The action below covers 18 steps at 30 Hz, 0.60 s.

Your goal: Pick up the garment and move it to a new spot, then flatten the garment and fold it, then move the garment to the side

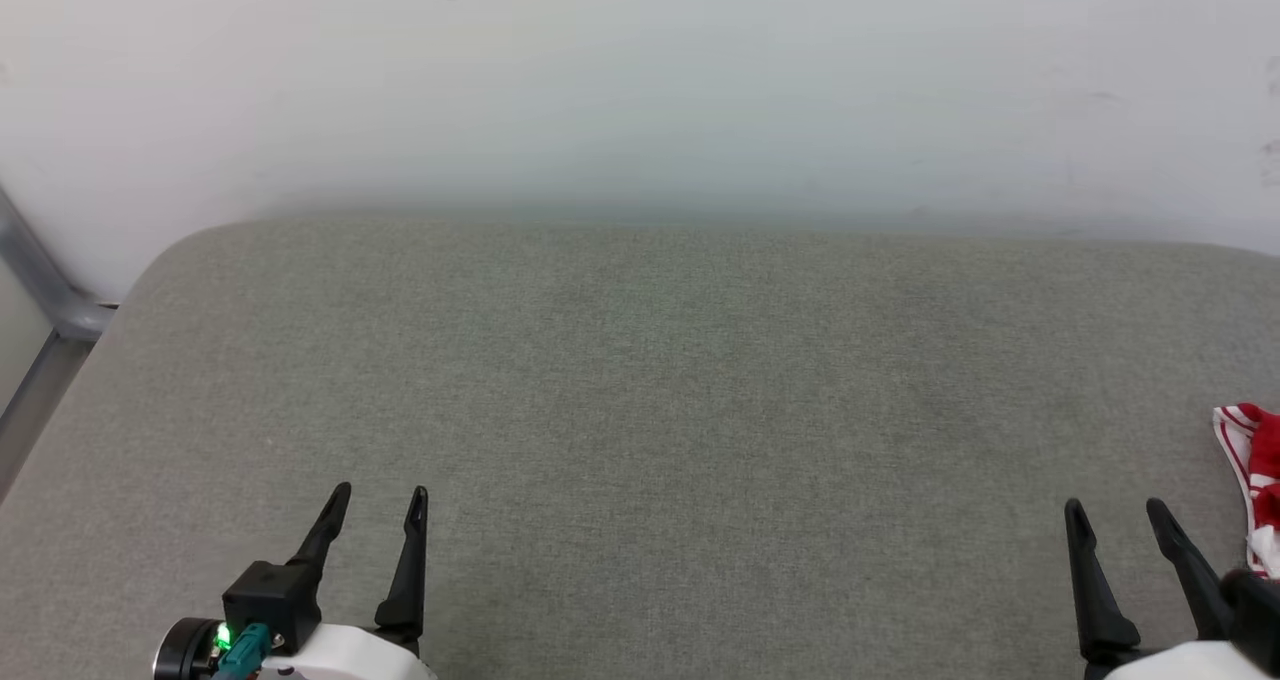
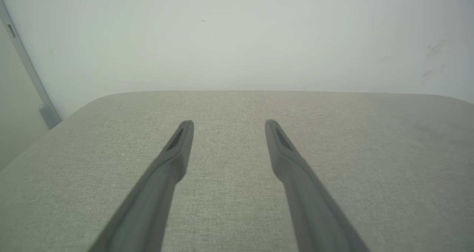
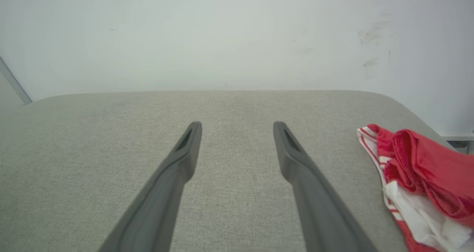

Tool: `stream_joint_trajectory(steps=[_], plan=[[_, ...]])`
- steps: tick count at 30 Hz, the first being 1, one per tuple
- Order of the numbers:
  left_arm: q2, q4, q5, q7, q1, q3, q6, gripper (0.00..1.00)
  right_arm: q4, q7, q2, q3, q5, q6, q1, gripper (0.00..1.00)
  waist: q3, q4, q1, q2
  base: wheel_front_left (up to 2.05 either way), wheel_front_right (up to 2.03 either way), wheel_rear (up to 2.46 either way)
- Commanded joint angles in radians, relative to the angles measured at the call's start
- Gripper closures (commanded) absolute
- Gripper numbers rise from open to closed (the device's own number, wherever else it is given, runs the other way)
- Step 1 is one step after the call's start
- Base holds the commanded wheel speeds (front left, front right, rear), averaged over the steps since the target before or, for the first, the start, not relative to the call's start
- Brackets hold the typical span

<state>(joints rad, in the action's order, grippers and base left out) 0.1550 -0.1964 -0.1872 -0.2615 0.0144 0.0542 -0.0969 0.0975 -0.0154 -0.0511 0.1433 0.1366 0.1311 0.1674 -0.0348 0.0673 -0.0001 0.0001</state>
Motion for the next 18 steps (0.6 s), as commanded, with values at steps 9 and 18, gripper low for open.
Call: stream_joint_trajectory(steps=[9, 18], plan=[[-0.008, -0.014, 0.017, -0.004, 0.022, 0.006, -0.009, 0.00, 0.113, 0.049, 0.001, 0.000, 0.013, -0.001, 0.091, 0.00, -0.019, -0.024, 0.0001, -0.0001, 0.00, 0.00, 0.00], [-0.010, -0.024, 0.019, -0.004, 0.019, 0.005, -0.015, 0.00, 0.134, 0.055, 0.001, -0.009, 0.008, -0.001, 0.096, 0.00, -0.020, -0.028, 0.0001, -0.0001, 0.00, 0.00, 0.00]])
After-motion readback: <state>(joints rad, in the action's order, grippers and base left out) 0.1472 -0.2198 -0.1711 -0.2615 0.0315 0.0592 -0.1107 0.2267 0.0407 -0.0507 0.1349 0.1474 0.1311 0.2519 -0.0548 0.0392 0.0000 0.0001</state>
